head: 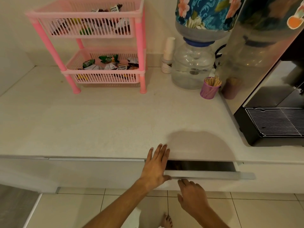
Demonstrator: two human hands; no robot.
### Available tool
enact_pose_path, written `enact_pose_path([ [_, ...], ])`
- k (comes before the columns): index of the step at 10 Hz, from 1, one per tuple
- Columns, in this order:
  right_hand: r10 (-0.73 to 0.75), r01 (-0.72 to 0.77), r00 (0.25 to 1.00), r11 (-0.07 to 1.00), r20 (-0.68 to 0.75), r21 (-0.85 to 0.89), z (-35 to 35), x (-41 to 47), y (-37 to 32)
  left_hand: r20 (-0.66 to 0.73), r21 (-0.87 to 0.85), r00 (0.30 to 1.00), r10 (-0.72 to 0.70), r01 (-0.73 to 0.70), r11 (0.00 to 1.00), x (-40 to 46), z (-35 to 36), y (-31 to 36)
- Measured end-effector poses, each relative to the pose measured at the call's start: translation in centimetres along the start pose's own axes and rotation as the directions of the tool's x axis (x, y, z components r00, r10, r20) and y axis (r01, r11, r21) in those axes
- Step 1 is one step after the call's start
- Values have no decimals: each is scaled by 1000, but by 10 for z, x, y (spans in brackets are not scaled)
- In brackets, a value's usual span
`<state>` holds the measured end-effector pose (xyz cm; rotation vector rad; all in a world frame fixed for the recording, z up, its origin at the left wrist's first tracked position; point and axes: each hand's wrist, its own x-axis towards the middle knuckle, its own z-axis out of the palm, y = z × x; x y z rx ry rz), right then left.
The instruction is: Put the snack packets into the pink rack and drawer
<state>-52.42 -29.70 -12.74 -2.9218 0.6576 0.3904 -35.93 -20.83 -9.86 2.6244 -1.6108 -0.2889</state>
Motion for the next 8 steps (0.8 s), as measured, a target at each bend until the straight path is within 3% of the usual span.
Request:
enact_pose_path([
  [2, 19, -20, 999, 1000, -46, -11, 1, 20, 0, 17, -41, 999, -32, 33, 999, 18, -8, -10],
  [3, 37, -36, 999, 999, 33, -24, 4, 33, 2, 50, -14, 999, -19, 19, 1000, 23, -12, -19],
  [6, 35, -32, 997, 999, 68, -37, -2, 45, -3, 98, -2, 995, -13, 13, 1000, 20, -12, -30],
  [8, -25, 16, 963, 999, 268, 35, -26, 48, -4, 54, -81, 998, -28, 32, 996, 20, -15, -31],
])
